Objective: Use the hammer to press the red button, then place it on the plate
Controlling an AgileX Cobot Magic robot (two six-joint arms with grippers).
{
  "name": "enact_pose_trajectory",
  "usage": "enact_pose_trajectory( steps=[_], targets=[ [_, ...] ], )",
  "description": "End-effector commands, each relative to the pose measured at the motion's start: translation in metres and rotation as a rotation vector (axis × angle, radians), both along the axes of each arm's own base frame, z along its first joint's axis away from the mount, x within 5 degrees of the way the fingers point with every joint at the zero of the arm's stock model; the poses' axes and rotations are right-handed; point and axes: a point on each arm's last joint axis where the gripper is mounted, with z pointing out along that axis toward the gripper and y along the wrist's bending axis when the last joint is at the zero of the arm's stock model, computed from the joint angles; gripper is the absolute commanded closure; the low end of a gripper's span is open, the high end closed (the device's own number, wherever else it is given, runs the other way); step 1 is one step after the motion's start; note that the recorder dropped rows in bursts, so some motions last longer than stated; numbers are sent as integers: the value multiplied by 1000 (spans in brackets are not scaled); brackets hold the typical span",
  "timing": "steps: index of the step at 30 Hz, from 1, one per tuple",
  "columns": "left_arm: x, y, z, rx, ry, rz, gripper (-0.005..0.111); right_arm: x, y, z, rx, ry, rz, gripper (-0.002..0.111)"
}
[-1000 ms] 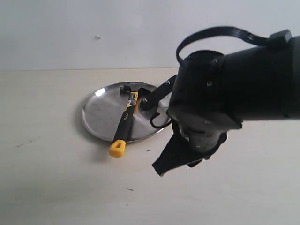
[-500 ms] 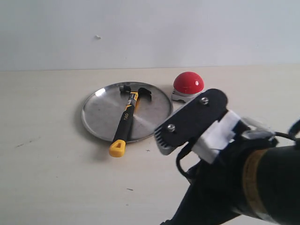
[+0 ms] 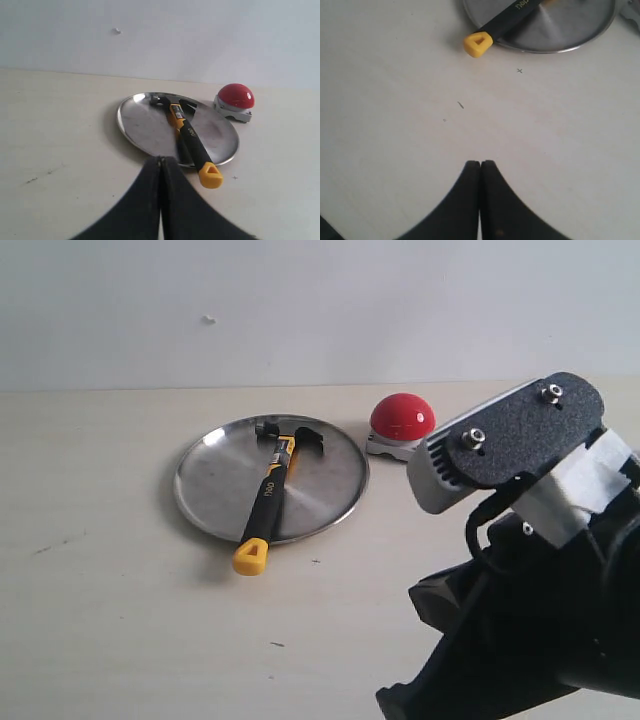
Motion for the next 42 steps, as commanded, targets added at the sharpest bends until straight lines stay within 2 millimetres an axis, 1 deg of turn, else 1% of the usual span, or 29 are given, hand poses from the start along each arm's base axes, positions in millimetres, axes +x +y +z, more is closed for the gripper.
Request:
enact_pose_trajectory(
  steps=[1, 4, 7, 10, 14, 16, 17, 20, 23, 25, 30, 33, 37, 42],
  targets=[
    [0, -1, 0, 2, 2, -10, 107, -1, -1, 2, 4, -33, 22, 108],
    [0, -1, 0, 2, 2, -10, 107, 0, -7, 5, -12, -64, 20, 108],
    [0, -1, 0, 2, 2, -10, 107, 2, -17, 6, -11, -154, 41, 108],
    [0, -1, 0, 2, 2, -10, 107, 6, -36, 1, 79, -179, 9, 108],
    [0, -1, 0, 2, 2, -10, 107, 4, -70, -12, 252, -244, -53, 108],
    [0, -1, 0, 2, 2, -10, 107, -1, -90, -17, 289, -298, -106, 108],
    [0, -1, 0, 2, 2, -10, 107, -3, -100, -22, 296, -315, -149, 108],
    [0, -1, 0, 2, 2, -10, 107, -10, -125, -28, 330, -384, -287, 108],
    [0, -1, 0, 2, 2, -10, 107, -17, -145, -28, 361, -460, -430, 108],
    [0, -1, 0, 2, 2, -10, 107, -22, -154, -27, 389, -502, -507, 108],
    [0, -1, 0, 2, 2, -10, 107, -37, -169, -19, 424, -629, -620, 108],
    [0, -1, 0, 2, 2, -10, 107, -45, -177, -20, 433, -660, -711, 108],
    [0, -1, 0, 2, 2, -10, 107, -51, -182, -28, 426, -687, -771, 108],
    [0, -1, 0, 2, 2, -10, 107, -47, -182, -51, 352, -654, -784, 108]
  ],
)
